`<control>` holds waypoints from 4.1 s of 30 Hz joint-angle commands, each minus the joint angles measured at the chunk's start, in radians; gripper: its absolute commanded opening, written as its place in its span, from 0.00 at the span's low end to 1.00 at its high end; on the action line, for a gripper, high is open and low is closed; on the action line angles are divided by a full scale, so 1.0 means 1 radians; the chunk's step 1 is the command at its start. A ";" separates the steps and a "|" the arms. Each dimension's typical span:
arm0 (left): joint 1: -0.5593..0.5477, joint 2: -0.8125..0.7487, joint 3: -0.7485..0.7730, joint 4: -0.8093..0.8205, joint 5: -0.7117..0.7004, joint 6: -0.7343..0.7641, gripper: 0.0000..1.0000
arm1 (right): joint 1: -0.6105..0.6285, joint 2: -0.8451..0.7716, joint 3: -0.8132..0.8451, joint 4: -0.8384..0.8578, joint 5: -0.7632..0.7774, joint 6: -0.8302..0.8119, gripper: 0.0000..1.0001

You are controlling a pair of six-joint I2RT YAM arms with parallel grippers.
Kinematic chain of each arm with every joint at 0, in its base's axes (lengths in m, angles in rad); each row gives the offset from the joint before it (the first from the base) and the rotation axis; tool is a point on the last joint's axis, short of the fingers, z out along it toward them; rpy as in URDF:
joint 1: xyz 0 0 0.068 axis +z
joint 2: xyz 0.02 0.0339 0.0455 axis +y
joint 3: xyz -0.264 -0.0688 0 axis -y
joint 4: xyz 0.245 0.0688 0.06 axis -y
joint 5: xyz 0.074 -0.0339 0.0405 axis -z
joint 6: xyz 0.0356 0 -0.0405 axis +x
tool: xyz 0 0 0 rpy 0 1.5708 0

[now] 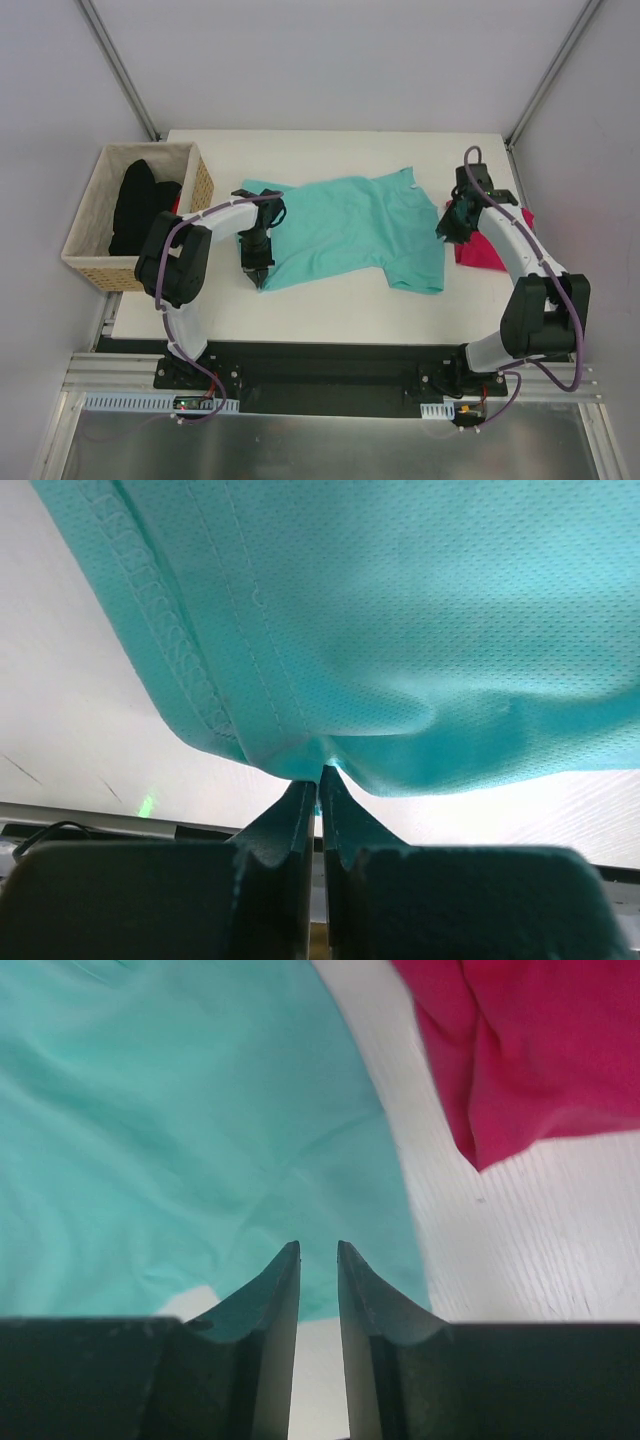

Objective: Fold and stack the t-shirts
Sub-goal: Grap the side of the flattened tshirt closest away from the robot with both arms

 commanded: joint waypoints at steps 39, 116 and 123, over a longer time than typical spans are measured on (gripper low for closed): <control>0.000 0.006 0.239 -0.139 -0.095 0.055 0.00 | 0.195 -0.163 -0.339 -0.043 0.346 0.242 0.52; 0.006 -0.149 0.428 -0.248 -0.314 -0.064 0.00 | 0.168 -0.209 -0.179 -0.020 0.444 0.131 0.01; 0.009 -0.206 0.385 -0.277 -0.369 -0.106 0.00 | 0.146 -0.244 -0.161 -0.026 0.456 0.118 0.01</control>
